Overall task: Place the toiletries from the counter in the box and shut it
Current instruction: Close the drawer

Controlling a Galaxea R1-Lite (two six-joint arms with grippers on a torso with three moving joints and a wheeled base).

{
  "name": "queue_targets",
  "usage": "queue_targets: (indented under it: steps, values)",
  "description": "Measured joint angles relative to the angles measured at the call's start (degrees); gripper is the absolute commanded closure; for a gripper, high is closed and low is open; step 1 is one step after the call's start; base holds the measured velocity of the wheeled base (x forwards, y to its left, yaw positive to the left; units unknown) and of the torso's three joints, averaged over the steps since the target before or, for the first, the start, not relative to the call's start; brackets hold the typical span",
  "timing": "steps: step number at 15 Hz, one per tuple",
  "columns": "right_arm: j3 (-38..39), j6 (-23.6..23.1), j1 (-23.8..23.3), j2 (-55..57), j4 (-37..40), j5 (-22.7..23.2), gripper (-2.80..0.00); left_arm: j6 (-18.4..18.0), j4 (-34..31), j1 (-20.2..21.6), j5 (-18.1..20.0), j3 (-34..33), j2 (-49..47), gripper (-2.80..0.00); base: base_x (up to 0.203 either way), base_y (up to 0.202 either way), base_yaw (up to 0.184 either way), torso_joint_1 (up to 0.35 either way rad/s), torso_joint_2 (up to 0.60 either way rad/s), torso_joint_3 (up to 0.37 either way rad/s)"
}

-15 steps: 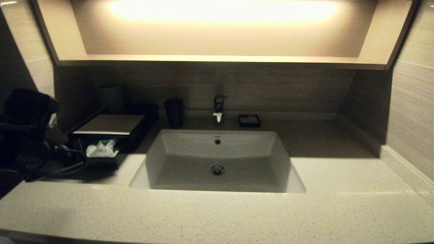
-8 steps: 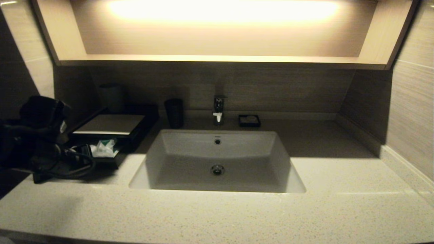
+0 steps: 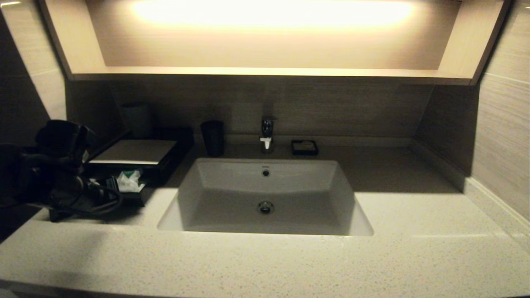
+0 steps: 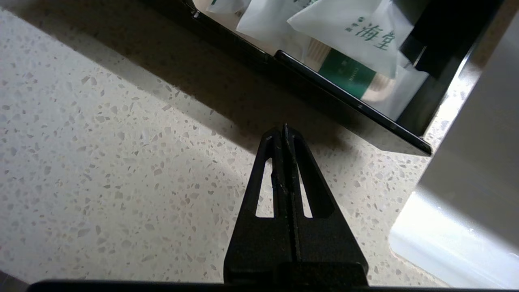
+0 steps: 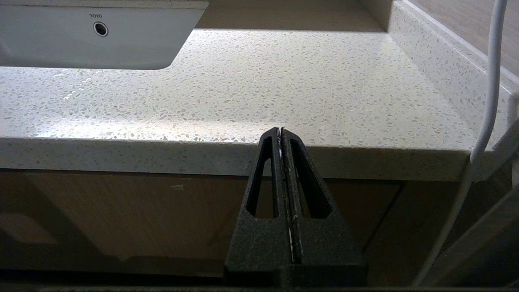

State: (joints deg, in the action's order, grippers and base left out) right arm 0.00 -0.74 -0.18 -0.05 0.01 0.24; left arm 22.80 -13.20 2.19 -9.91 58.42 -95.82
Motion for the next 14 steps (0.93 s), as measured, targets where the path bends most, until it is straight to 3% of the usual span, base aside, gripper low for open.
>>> queue_targets:
  steps: [14]
  values:
    - [0.0, -0.02, 0.0, 0.0, -0.01, 0.0, 0.0, 0.07, -0.16, -0.2, -0.09, 4.49, -4.16, 0.0, 0.0, 0.0, 0.0, 0.0, 0.0, 0.0]
